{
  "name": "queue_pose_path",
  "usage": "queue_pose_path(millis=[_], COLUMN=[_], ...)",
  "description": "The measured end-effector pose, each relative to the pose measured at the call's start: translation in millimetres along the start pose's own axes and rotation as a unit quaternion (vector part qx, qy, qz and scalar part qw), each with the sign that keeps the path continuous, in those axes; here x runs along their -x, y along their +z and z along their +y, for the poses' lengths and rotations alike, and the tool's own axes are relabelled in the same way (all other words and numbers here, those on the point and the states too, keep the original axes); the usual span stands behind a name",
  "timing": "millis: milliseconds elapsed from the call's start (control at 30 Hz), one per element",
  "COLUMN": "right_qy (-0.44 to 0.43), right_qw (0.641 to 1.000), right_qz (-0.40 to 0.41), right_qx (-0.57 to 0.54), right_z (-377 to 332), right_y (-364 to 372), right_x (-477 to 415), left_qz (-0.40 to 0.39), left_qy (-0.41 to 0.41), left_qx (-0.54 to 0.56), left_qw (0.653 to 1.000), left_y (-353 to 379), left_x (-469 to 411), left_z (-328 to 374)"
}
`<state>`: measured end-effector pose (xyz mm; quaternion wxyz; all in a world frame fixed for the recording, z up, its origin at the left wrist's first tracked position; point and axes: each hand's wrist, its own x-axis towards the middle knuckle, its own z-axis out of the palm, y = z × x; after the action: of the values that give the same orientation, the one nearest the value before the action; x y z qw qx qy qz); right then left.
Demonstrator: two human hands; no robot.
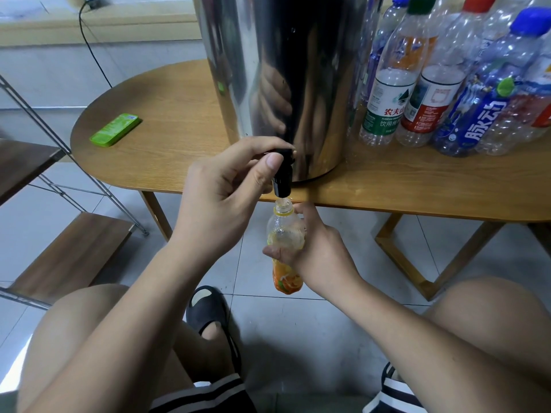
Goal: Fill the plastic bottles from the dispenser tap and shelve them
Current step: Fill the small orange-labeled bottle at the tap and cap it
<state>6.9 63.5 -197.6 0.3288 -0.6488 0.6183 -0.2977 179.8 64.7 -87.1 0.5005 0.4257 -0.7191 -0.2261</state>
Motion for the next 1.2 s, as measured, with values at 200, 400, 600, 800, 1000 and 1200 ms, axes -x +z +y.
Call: queue_pose_path(millis=[200, 400, 600, 800, 1000, 1200], right_qy=[0.004, -0.001, -0.006, -0.003, -0.002, -0.001], right_qw=[1.000, 1.000, 1.000, 1.000, 1.000, 1.000], right_qz=[-0.003, 0.003, 0.003, 0.001, 0.000, 0.000], right_qx=[0.004, -0.004, 0.000, -0.002, -0.006, -0.004], right_z=[-0.2, 0.8, 0.4, 0.5, 1.2, 1.6], right_y=[-0.1, 0.9, 0.1, -0.4, 0.0, -0.4], right_x=[-0.6, -0.3, -0.4, -0.6, -0.9, -1.2], left_qz=[-0.005, -0.004, -0.003, -0.002, -0.002, -0.001], left_qy=[0.000, -0.005, -0.006, 0.002, 0.013, 0.014], left_qx=[0.004, 0.001, 0.001, -0.013, -0.023, -0.018], left_qw=[1.000, 1.000, 1.000, 1.000, 1.000, 1.000], left_y=[1.5, 2.8, 3.3, 3.3, 2.8, 3.0], left_x=[0.5, 0.1, 0.4, 0.1, -2.6, -2.6], left_z=[1.3, 0.9, 2.2, 2.4, 2.8, 4.0])
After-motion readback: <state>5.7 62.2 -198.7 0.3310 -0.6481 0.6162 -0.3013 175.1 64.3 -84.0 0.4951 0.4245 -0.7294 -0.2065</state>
